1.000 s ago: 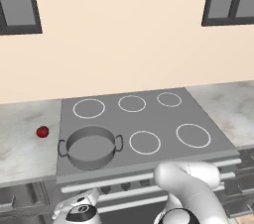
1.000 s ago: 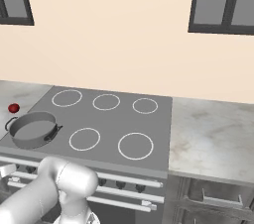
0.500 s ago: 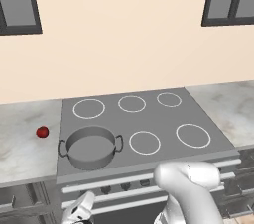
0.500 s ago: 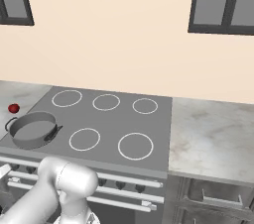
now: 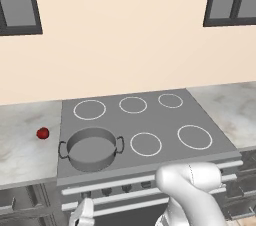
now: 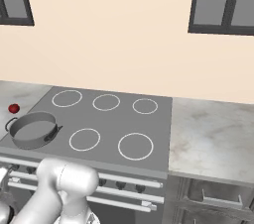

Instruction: Turn on the burner for the pot on the stove. Wait thirty seconds for the pot to heat up. Then add the tomato to the pot.

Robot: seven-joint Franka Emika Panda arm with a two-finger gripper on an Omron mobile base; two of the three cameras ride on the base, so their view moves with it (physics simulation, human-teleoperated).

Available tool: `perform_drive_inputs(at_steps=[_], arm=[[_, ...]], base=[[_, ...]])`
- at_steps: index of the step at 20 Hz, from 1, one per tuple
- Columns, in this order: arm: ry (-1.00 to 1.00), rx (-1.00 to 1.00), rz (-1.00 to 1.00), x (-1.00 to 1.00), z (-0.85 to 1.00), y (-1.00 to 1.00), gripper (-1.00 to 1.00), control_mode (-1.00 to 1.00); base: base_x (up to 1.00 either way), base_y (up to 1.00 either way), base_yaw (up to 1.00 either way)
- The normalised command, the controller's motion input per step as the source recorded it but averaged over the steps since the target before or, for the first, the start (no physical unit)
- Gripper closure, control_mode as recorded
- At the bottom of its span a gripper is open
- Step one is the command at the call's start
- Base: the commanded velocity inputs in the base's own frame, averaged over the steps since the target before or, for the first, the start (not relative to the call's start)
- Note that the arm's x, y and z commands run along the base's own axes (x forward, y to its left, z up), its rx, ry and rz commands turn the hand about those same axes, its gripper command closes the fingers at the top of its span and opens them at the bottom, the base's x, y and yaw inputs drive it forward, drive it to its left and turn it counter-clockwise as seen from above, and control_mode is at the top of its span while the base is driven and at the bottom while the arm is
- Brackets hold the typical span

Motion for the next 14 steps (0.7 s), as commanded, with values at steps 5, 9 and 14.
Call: perform_drive_inputs(at_steps=[5,9,14], arm=[[0.16,-0.16,0.72,0.00,-0.45,0.03,1.00,-1.00],[0.02,-0.02,0.14,0.00,-0.03,-0.01,1.00,-1.00],[-0.05,0.00,0.00,-0.03,0.04,0.00,-1.00,-1.00]], base=[[0.00,0.00,0.00],[0.00,0.00,0.00],[0.00,0.00,0.00]])
